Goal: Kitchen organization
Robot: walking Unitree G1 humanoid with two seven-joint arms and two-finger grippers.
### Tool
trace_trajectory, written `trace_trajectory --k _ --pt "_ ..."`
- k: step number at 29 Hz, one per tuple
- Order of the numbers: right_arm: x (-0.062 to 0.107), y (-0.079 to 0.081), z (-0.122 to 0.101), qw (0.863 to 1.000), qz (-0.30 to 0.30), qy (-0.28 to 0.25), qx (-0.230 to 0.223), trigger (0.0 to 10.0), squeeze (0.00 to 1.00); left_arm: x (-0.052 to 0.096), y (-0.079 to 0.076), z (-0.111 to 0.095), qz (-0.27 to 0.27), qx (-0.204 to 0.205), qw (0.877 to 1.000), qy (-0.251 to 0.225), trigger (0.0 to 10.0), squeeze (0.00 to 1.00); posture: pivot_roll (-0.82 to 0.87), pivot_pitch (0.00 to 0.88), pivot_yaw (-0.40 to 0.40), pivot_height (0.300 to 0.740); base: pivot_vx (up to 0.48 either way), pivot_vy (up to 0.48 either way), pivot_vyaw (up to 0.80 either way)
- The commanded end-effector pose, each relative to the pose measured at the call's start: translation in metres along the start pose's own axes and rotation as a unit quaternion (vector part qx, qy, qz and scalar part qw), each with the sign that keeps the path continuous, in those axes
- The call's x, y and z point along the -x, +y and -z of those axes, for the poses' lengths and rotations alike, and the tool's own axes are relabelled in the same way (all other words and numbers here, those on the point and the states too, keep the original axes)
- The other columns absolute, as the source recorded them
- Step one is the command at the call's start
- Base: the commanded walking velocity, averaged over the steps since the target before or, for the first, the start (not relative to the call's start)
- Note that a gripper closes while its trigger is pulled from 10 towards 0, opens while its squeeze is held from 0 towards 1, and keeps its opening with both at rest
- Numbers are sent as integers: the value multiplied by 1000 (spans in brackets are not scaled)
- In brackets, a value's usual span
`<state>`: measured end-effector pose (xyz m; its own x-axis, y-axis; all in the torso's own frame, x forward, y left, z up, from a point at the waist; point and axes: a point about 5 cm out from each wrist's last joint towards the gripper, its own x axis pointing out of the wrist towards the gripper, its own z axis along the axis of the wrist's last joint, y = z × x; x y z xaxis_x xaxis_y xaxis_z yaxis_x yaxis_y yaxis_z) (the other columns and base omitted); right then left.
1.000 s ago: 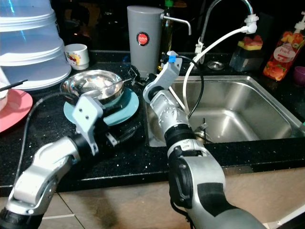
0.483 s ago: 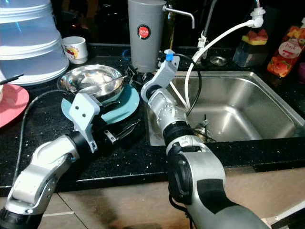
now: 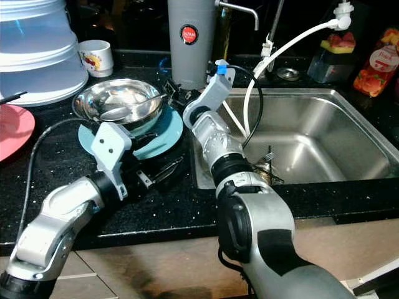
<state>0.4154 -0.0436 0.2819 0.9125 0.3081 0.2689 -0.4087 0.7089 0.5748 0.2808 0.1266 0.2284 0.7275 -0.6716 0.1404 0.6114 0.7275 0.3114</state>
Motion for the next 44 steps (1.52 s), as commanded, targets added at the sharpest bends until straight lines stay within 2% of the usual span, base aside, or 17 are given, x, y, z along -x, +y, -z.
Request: trace_trajectory --k 1,10,11,12,13,14,15,18,32,37,40,44 --pt "0 -4 0 1000 20 -3 -13 10000 0 1 -6 2 13 2 1000 7 10000 0 71 148 -54 740 0 0 0" --pt "2 -11 0 998 43 -9 -44 10000 0 0 -9 2 29 6 999 12 10000 0 71 160 -25 740 0 0 0" --pt "2 -12 0 998 44 -10 -45 9686 0 0 -8 2 30 6 999 12 10000 0 71 161 -20 740 0 0 0" --pt "2 -12 0 998 45 -10 -46 8784 0 0 -9 2 31 7 999 12 10000 0 71 162 -18 740 0 0 0" --pt "2 -12 0 998 46 -11 -46 7020 0 0 -9 2 32 7 999 12 10000 0 71 162 -18 740 0 0 0" --pt "2 -12 0 998 46 -11 -46 7020 0 0 -9 2 32 7 999 12 10000 0 71 162 -18 740 0 0 0" --pt "2 -12 0 998 46 -11 -47 4863 0 -1 -9 2 33 7 999 12 10000 0 71 163 -17 740 0 0 0" --pt "2 -13 0 998 48 -13 -50 3725 0 -1 -9 2 34 7 999 12 10000 0 73 164 -17 740 0 0 0" --pt "-2 -4 -10 997 34 -27 -61 3490 0 -1 -7 1 30 5 999 10 10000 0 72 155 -24 740 0 0 0" --pt "-4 0 -17 996 26 -36 -79 3608 0 -2 -6 0 29 2 1000 8 10000 0 72 143 -24 740 0 0 0" --pt "-5 2 -21 993 24 -40 -112 3373 0 -3 -5 0 29 0 1000 7 10000 0 73 129 -27 740 0 0 0" --pt "-7 1 -32 979 24 -50 -196 3373 0 -3 -5 -1 29 -1 1000 4 10000 0 73 122 -30 740 0 0 0"
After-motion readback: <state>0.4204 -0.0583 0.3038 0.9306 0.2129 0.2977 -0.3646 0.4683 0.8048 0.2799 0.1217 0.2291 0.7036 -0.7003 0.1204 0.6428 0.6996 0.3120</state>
